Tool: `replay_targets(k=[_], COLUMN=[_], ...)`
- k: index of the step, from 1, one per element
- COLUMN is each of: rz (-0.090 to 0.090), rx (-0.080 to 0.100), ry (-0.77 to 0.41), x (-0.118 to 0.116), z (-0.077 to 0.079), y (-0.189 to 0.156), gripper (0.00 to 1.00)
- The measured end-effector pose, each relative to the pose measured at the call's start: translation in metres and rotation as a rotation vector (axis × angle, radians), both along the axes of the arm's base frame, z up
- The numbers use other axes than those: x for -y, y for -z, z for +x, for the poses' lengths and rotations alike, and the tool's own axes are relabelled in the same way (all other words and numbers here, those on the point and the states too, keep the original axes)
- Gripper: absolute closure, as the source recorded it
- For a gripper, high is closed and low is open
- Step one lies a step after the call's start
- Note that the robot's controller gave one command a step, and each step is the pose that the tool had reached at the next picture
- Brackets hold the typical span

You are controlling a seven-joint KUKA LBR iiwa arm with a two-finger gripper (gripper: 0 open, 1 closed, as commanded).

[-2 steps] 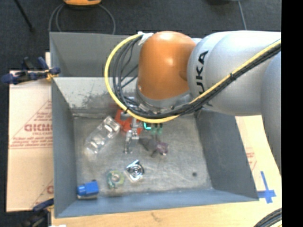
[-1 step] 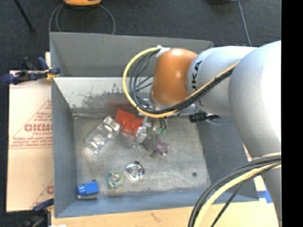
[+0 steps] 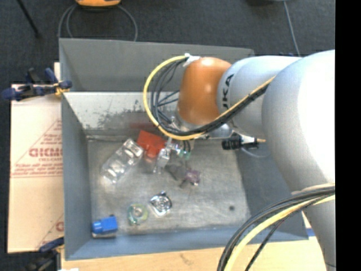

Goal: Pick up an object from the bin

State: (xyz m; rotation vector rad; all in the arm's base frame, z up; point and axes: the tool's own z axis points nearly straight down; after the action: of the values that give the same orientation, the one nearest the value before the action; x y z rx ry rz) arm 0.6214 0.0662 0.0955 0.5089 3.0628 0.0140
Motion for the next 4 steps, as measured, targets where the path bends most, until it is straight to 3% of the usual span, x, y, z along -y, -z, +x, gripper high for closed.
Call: replay_targets(k=[1,2,3,4], rz=[0.003,-0.002,0.005,0.004], rx=[-0.001,-0.031,-0.032,-0.024], ry=[0.088,0.098,0.206,0.206], x=[0.0,0.001,-0.001,0.0], z=[0.0,-0.007,-0.001,0.002], y=[0.0,0.01,0.021,0.019], gripper=[0.0,0.0,0.0,1.0])
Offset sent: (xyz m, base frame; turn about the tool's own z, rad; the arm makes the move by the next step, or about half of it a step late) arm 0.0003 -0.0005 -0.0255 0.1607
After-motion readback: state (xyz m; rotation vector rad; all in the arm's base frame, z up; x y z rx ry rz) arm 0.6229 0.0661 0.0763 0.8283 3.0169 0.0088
